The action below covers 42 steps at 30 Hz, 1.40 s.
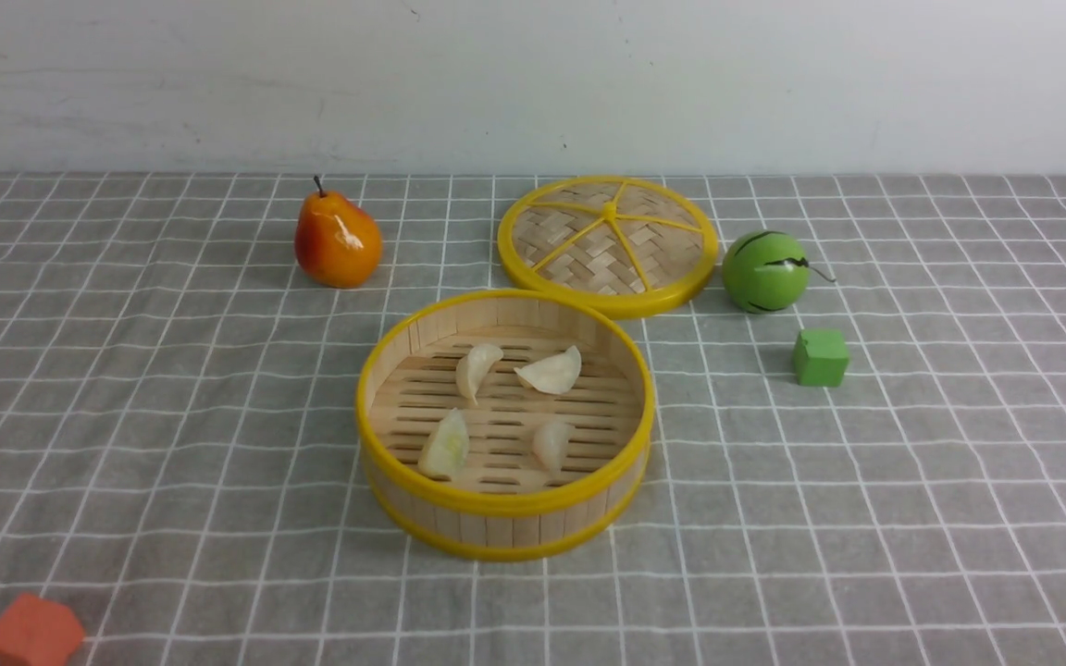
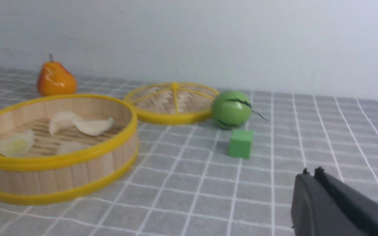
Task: Put the dumplings into the steamer on the table with the grey tablecloth.
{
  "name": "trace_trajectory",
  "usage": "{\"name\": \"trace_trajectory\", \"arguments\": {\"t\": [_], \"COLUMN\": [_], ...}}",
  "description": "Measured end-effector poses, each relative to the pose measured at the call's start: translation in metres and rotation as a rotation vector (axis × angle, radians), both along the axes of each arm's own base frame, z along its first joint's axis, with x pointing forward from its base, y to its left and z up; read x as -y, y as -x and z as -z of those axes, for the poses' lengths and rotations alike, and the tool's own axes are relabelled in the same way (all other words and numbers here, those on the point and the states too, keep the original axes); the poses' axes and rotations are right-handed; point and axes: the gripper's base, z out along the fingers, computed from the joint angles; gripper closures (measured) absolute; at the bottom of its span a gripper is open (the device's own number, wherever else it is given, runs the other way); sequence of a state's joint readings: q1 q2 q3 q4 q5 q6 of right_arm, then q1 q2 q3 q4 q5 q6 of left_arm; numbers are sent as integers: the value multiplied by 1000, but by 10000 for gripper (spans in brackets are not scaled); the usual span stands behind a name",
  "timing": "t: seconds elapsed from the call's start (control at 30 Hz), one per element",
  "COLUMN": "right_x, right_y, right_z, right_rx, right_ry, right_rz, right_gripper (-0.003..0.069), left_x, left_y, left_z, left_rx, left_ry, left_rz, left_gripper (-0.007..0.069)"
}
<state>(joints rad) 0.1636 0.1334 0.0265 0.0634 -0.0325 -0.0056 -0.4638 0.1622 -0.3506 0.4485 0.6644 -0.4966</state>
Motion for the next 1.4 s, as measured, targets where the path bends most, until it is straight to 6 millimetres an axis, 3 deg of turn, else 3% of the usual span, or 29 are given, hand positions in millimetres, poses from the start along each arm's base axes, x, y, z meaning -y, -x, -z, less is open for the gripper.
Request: {"name": "trace_trajectory", "arguments": {"t": [0.23,0.37,1.1,1.33,1.4], "right_x": [6,4,3,3,3], "right_y": [13,14,14,15,15], "right_z": [25,26,26,26,26], "right_rx": [-245,-283,-298,-297,-297], "right_ry": [-21,-77,-119,-120,-120], "right_rz": [88,87,80,81,81], "right_gripper": [676,675,659,652,649], "left_x": [0,0,0,-6,-2], "left_y": [0,0,0,11,11], "left_z": [0,0,0,19,25], "left_rx": [1,1,-1,69,140], "left_ry": [-1,-1,-3,10,27], "left_rz": [0,0,-1,-75,-69], "left_gripper": [552,549,529,526,561]}}
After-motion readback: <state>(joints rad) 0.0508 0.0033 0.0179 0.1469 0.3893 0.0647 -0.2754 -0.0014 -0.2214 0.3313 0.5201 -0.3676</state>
